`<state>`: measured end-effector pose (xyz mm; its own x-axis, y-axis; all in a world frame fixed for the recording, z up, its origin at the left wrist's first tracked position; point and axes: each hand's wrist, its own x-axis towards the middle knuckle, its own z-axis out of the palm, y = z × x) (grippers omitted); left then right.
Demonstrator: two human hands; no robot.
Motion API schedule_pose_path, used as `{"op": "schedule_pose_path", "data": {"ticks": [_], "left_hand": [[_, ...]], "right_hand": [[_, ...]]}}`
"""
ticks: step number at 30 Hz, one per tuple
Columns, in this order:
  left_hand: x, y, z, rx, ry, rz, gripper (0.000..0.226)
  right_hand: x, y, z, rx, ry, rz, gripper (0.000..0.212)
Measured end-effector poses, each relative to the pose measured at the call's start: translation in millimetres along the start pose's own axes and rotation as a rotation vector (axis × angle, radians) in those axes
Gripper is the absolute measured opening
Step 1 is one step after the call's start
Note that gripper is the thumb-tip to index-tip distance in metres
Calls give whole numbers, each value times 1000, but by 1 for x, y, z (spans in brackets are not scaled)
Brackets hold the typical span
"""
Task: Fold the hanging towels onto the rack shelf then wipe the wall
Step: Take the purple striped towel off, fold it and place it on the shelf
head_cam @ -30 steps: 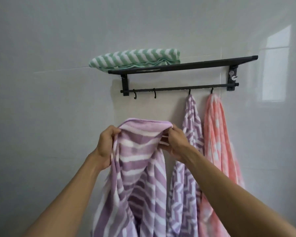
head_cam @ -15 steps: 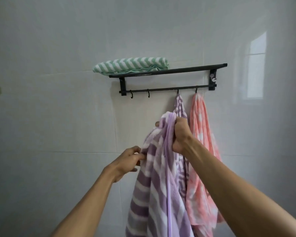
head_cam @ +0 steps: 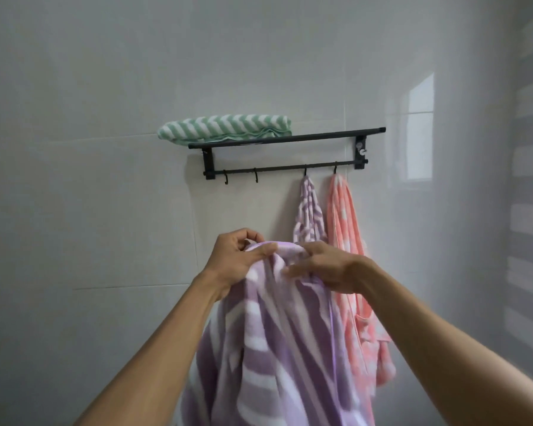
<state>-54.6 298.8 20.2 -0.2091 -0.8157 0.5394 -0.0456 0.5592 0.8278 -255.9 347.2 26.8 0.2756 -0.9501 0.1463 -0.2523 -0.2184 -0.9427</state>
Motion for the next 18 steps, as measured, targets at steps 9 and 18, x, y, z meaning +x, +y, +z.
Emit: {"op": "schedule_pose_path", "data": {"ticks": [9, 18], "left_hand": [[-41, -50, -24, 569, -444, -262, 29], [-36, -27, 2, 202, 34, -146, 30]], "right_hand": [[-11, -5, 21, 299, 513, -145, 26], [-31, 12, -20, -290, 372, 49, 55]]}}
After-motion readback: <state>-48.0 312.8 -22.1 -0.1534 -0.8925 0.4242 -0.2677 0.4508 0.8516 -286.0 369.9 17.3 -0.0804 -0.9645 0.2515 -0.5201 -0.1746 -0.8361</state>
